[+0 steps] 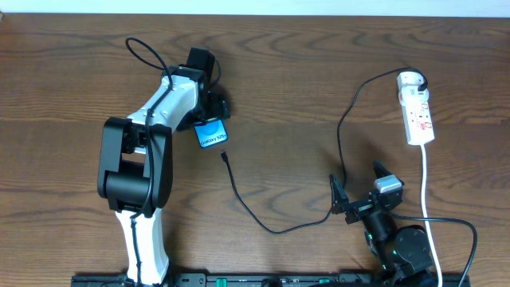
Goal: Plug charger to phone and switch on socket
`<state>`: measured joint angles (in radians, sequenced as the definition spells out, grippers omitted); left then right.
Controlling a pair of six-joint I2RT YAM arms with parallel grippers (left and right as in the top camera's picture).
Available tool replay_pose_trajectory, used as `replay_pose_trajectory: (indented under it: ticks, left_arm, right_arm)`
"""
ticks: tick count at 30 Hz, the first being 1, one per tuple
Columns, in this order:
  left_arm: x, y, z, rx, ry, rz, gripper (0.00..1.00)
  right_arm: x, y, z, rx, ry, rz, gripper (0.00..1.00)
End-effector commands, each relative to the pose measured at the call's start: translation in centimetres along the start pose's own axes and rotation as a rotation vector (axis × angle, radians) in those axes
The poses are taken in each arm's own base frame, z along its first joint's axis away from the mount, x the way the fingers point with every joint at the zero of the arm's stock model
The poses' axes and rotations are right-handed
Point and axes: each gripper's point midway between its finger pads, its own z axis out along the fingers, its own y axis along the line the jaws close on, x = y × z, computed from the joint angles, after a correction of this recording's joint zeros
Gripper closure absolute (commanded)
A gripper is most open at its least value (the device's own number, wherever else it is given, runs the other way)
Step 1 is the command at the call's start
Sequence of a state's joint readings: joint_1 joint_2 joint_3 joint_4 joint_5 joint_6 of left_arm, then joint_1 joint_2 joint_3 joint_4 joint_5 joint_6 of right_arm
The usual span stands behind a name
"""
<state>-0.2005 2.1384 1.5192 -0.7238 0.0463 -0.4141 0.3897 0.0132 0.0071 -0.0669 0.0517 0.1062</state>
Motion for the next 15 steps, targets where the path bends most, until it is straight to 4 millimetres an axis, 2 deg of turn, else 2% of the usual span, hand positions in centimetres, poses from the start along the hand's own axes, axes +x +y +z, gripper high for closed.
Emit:
replay_pose_trajectory:
  ticks: [1,8,15]
  left_arm:
    - [1.8,0.0,1.9,-0.003,0.061,0.005,0.08]
    - [2.7,-0.8,1.8,-0.009,0.075,0.031,0.12]
    - [3.7,-0.3,1.7,-0.033,0.115,0.034,0.18]
  right_arm:
    - [0.2,-0.1,0.0,0.006,0.005,0.012,0.01]
    - [0.2,-0.2,0.0,0.006,0.005,0.012,0.01]
    - [0.2,-0.1,0.0,0.006,0.005,0.012,0.01]
